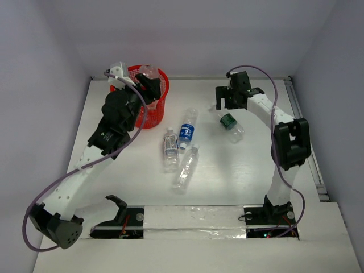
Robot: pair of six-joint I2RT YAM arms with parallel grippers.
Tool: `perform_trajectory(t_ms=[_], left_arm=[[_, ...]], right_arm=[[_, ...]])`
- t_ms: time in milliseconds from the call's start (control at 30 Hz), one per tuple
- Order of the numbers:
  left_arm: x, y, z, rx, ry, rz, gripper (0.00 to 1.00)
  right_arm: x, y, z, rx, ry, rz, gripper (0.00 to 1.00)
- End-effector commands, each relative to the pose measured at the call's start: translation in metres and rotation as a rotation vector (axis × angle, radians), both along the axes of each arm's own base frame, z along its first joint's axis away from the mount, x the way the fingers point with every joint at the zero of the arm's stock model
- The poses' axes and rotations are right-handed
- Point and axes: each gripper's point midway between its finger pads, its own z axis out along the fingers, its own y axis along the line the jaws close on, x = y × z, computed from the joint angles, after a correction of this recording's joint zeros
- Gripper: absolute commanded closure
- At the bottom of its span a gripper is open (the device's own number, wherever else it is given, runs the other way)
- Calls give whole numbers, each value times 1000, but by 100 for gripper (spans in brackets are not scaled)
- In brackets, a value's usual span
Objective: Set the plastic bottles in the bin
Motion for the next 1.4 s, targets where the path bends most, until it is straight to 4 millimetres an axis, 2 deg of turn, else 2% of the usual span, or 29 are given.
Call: perform_trajectory(t_ms=[0, 67, 133, 200, 233, 333, 433, 533, 600, 633, 667, 733, 767, 833, 867, 933, 967, 1000, 1033, 1067, 1100, 1133, 1200, 1233, 1267, 1300, 1333, 1367], left_arm=[[12, 16, 40, -49, -67, 12, 64], [21, 20, 47, -44, -73, 11, 64], [33, 38, 50, -26, -74, 66, 64], [47, 47, 54, -18, -70, 91, 64], [55, 57, 53, -17, -63, 103, 64], [73, 66, 53, -22, -60, 111, 64], [90, 75, 47, -23, -59, 120, 64], [106, 83, 46, -19, -68, 137, 64], [117, 88, 41, -10, -68, 159, 64], [122, 94, 43, -15, -82, 182, 64], [127, 94, 35, -15, -73, 185, 64], [133, 93, 37, -21, -107, 184, 64], [138, 93, 26, -17, -96, 192, 64], [142, 94, 26, -21, -128, 200, 64], [148, 95, 15, -15, -116, 209, 64], [152, 96, 15, -15, -139, 221, 64], [155, 100, 2, -8, -128, 241, 63], [156, 101, 0, -8, -139, 248, 63], [158, 101, 2, -9, -163, 254, 63], [163, 101, -10, 1, -145, 257, 63], [165, 101, -13, 3, -142, 257, 63], [167, 101, -15, 3, -148, 256, 62], [170, 101, -31, 9, -132, 261, 61], [170, 101, -31, 5, -145, 262, 61], [172, 101, -41, 9, -132, 264, 60], [172, 101, -44, 13, -132, 264, 56], [173, 101, -46, 13, -134, 264, 54], [175, 100, -53, 20, -121, 261, 52]], right_arm=[[0, -1, -17, -40, 91, 56, 6], [3, -3, -30, -57, 113, 44, 6], [2, -4, -37, -64, 131, 39, 6], [2, -4, -44, -70, 155, 39, 8], [-1, -5, -48, -75, 177, 39, 8], [-4, -6, -57, -88, 216, 42, 15], [-8, -7, -69, -96, 251, 43, 16], [-10, -7, -75, -95, 259, 41, 24], [-10, -6, -74, -83, 251, 33, 35], [-8, -6, -72, -75, 228, 29, 38], [-7, -5, -69, -66, 212, 22, 39], [-6, -3, -67, -40, 181, 11, 39], [-5, -2, -57, -26, 153, 6, 40], [-1, 3, -45, 10, 109, 5, 41], [-4, 3, -33, 26, 80, 4, 41], [-1, 7, -12, 67, 19, 0, 42], [-4, 8, -7, 81, 6, 1, 42], [-5, 9, 16, 109, -43, -1, 42], [-4, 13, 30, 138, -85, 8, 42], [-6, 15, 41, 159, -113, 9, 43], [-10, 17, 47, 188, -123, 6, 43], [-13, 20, 73, 226, -186, 22, 43], [-20, 24, 93, 280, -231, 29, 43], [-27, 27, 113, 317, -283, 55, 43], [-33, 34, 124, 344, -307, 77, 43], [-37, 38, 135, 377, -326, 88, 43], [-44, 49, 147, 420, -358, 136, 43], [-53, 58, 167, 453, -398, 168, 42]])
